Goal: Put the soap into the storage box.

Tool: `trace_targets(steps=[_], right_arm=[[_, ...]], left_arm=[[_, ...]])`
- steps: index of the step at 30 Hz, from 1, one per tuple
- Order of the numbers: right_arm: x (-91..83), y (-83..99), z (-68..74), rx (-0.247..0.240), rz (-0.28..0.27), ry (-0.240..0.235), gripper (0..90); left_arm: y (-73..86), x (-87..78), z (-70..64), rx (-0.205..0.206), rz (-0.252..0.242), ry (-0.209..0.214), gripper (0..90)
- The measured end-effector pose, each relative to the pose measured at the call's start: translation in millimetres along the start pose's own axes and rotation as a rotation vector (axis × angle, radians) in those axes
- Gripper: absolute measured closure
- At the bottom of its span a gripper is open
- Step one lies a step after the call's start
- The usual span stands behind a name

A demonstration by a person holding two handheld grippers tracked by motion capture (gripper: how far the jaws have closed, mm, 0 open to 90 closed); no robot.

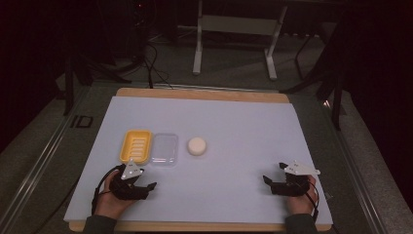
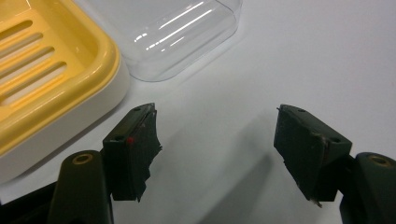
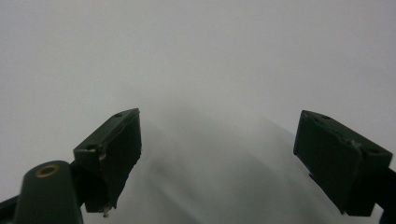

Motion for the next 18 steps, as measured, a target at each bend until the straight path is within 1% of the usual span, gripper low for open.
trace_targets(steps=[2,3,12,14,15,18], right_arm=[[-0.8,0.2,0.1,0.000,-0.006,0.006,15.0],[-0.9,0.3,0.1,0.002,-0.008,0.007,15.0],[-1.2,0.4,0.6,-0.006,-0.013,0.012,15.0],[-1.3,0.4,0.5,-0.006,-0.013,0.012,15.0],[-1.5,0.5,0.5,-0.005,-0.017,0.012,15.0],[-2.0,0.7,0.3,-0.004,-0.020,0.010,15.0]], left_arm=[[-1.6,-0.6,0.3,0.005,-0.006,0.005,30.8],[-3.4,-1.2,0.4,0.012,-0.012,0.016,30.9],[-11.2,-1.9,1.0,0.047,-0.004,0.029,30.9],[-12.3,-1.8,1.6,0.049,-0.005,0.037,30.7],[-15.2,-1.4,2.6,0.048,-0.005,0.051,30.4],[-18.7,-1.9,3.1,0.055,-0.008,0.060,30.5]])
Point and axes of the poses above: each handheld gripper's, and its own axes: x roughly forward along the jaws, y roughly out of its underside, z roughly to its left, the point moved 1 cm from there along x, roughly forward along the jaws, and after that the axes turned 1 degree about -z, right-handed, at the moved point
